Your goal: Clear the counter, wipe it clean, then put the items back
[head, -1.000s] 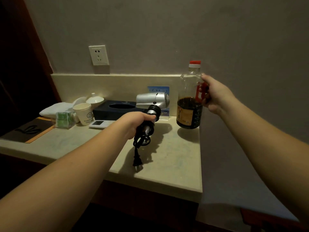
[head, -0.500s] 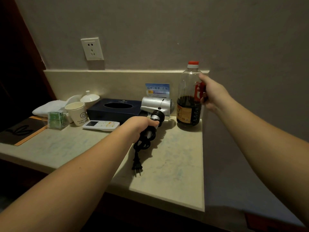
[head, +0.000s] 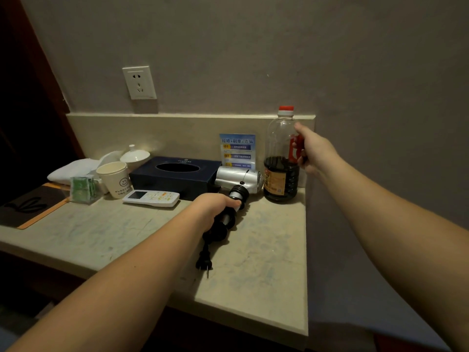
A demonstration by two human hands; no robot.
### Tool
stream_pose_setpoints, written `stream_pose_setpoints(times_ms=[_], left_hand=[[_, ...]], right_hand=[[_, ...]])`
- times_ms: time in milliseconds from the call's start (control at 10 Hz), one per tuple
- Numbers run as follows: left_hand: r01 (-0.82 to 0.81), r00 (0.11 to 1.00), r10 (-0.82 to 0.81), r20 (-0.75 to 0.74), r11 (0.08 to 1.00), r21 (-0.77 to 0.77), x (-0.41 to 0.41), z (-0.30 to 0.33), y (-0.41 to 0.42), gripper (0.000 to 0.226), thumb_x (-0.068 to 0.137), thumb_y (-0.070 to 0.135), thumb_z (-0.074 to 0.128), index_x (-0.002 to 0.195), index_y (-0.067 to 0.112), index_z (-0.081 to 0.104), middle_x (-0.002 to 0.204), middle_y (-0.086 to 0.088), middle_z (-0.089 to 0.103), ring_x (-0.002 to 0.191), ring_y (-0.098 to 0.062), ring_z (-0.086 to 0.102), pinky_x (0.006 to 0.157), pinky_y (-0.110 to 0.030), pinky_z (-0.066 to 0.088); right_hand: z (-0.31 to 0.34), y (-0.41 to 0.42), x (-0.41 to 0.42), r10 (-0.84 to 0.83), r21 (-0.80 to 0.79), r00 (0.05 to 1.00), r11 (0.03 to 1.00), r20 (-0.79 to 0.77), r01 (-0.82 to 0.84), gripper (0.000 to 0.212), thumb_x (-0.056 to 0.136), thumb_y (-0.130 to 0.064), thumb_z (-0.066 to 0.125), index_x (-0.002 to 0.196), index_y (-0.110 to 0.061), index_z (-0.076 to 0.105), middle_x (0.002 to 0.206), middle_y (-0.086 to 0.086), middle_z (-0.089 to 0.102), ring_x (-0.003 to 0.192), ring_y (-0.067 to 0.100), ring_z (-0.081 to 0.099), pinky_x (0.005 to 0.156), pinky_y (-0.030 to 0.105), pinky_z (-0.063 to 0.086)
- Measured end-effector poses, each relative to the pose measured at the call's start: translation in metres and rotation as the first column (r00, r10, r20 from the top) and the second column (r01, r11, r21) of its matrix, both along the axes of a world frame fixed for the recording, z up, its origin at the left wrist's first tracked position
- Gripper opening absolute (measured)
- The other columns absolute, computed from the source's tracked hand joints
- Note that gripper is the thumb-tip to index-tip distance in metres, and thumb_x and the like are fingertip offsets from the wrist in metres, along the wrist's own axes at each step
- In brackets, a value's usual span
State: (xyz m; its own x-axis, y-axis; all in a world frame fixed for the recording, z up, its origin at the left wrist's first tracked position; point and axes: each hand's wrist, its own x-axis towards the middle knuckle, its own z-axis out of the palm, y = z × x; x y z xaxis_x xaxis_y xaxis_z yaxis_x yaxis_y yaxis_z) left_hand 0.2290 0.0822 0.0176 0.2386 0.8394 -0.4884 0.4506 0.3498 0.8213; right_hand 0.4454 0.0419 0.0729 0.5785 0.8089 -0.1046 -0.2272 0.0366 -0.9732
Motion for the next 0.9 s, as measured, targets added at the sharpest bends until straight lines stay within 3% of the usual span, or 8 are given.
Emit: stream_pose_setpoints(times_ms=[100, 200, 400, 500, 600, 700, 800, 900], left_hand=[[0.013, 1.000, -0.013, -0.006, 1.000, -0.010, -0.001, 0.002, 0.000, 0.050, 0.082, 0.023, 0.076, 0.126, 0.006, 0.058, 0.110, -0.017, 0.063, 0.096, -0.032, 0.064, 0.086, -0.044, 0.052], [0.037, 0.999, -0.038, -0.037, 0.999, -0.015, -0.002, 0.003, 0.001, 0.053, 0.082, 0.023, 0.075, 0.128, 0.008, 0.055, 0.112, -0.017, 0.063, 0.099, -0.034, 0.065, 0.091, -0.048, 0.052], [0.093, 0.986, -0.092, -0.135, 0.996, 0.001, -0.001, 0.002, 0.011, 0.055, 0.079, 0.028, 0.077, 0.126, 0.009, 0.055, 0.109, -0.016, 0.066, 0.097, -0.033, 0.066, 0.092, -0.048, 0.053], [0.103, 0.982, -0.100, -0.161, 0.995, 0.011, -0.001, 0.002, 0.012, 0.057, 0.081, 0.030, 0.076, 0.129, 0.009, 0.053, 0.111, -0.015, 0.065, 0.099, -0.032, 0.065, 0.094, -0.046, 0.052], [0.117, 0.975, -0.108, -0.192, 0.993, 0.033, -0.001, 0.003, 0.010, 0.058, 0.084, 0.034, 0.073, 0.131, 0.010, 0.050, 0.112, -0.014, 0.063, 0.100, -0.030, 0.063, 0.097, -0.042, 0.050], [0.148, 0.966, -0.121, -0.229, 0.983, 0.106, -0.003, 0.004, 0.002, 0.055, 0.085, 0.038, 0.071, 0.129, 0.010, 0.051, 0.108, -0.011, 0.064, 0.100, -0.027, 0.064, 0.097, -0.038, 0.050], [0.218, 0.948, -0.158, -0.275, 0.955, 0.203, -0.013, 0.001, -0.003, 0.051, 0.087, 0.049, 0.065, 0.119, 0.010, 0.057, 0.091, -0.005, 0.061, 0.089, -0.022, 0.062, 0.089, -0.033, 0.051], [0.242, 0.947, -0.156, -0.282, 0.923, 0.298, -0.033, 0.002, -0.009, 0.060, 0.089, 0.060, 0.055, 0.122, 0.010, 0.057, 0.090, -0.002, 0.057, 0.086, -0.020, 0.056, 0.086, -0.035, 0.050]], right_hand=[[-0.002, 0.003, 0.002, -0.008, -0.018, 1.000, 1.000, 0.029, 0.009, 0.035, 0.088, -0.047, 0.060, 0.101, -0.016, 0.066, 0.077, -0.006, 0.060, 0.068, 0.008, 0.055, 0.050, 0.020, 0.040], [-0.007, 0.008, 0.005, -0.028, -0.031, 0.998, 0.999, 0.051, 0.030, 0.036, 0.085, -0.050, 0.062, 0.098, -0.016, 0.069, 0.074, -0.006, 0.059, 0.067, 0.009, 0.053, 0.057, 0.021, 0.039], [-0.012, 0.010, 0.011, -0.015, -0.044, 0.992, 0.999, 0.129, 0.021, 0.036, 0.087, -0.052, 0.059, 0.092, -0.016, 0.065, 0.072, -0.005, 0.056, 0.063, 0.010, 0.049, 0.054, 0.022, 0.037], [-0.014, 0.012, 0.015, -0.001, -0.101, 0.981, 0.995, 0.195, 0.021, 0.048, 0.084, -0.060, 0.056, 0.107, -0.019, 0.065, 0.092, -0.003, 0.062, 0.082, 0.014, 0.056, 0.069, 0.026, 0.045], [-0.013, 0.010, 0.017, 0.026, -0.152, 0.960, 0.988, 0.280, 0.018, 0.060, 0.082, -0.067, 0.050, 0.122, -0.023, 0.056, 0.113, 0.001, 0.062, 0.102, 0.023, 0.058, 0.089, 0.039, 0.049], [-0.007, 0.004, 0.013, -0.002, -0.198, 0.899, 0.975, 0.438, 0.099, 0.074, 0.083, -0.071, 0.045, 0.133, -0.015, 0.048, 0.125, 0.004, 0.058, 0.111, 0.027, 0.055, 0.091, 0.043, 0.047], [-0.002, -0.003, 0.007, -0.059, -0.238, 0.845, 0.947, 0.531, 0.216, 0.085, 0.085, -0.071, 0.041, 0.142, -0.008, 0.036, 0.136, 0.013, 0.050, 0.121, 0.033, 0.051, 0.100, 0.048, 0.043], [0.007, -0.016, -0.010, -0.133, -0.234, 0.800, 0.917, 0.585, 0.324, 0.080, 0.091, -0.063, 0.039, 0.146, -0.006, 0.028, 0.144, 0.017, 0.042, 0.127, 0.036, 0.045, 0.104, 0.048, 0.040]])
